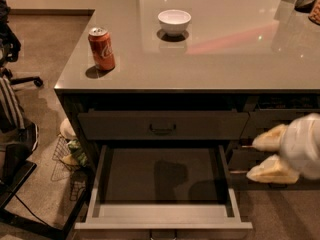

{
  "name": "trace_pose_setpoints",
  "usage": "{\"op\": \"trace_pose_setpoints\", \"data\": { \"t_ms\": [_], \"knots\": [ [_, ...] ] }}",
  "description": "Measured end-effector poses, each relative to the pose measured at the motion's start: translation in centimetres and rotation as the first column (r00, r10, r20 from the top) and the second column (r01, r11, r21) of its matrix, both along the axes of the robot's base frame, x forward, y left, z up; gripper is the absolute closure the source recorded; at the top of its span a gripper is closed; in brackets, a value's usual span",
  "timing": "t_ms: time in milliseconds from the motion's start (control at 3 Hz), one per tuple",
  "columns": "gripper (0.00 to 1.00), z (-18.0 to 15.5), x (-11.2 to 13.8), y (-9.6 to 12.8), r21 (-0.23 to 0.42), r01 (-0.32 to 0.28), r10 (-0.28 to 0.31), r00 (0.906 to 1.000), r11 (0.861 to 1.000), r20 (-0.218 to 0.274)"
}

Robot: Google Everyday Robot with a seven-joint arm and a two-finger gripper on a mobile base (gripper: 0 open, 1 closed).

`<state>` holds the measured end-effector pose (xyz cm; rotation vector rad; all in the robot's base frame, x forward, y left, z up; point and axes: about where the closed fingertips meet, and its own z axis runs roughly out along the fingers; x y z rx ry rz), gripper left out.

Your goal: Close middle drawer

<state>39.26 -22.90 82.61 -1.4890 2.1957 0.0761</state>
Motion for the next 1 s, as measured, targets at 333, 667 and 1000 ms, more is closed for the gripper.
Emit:
{"op": "trace_pose_setpoints", "data": {
  "t_ms": [333,667,1000],
  "knots": [
    [0.72,-9.3,-3.9,-0.8,0.043,0.102,-0.101,0.9946,0.994,-0.022],
    [0.95,-15.0,-5.5,-1.4,0.064,0.181,-0.178,0.9832,0.981,-0.038],
    [1.0,-15.5,-5.4,-1.3,0.066,0.187,-0.185,0.9823,0.98,-0.029]
  ]
}}
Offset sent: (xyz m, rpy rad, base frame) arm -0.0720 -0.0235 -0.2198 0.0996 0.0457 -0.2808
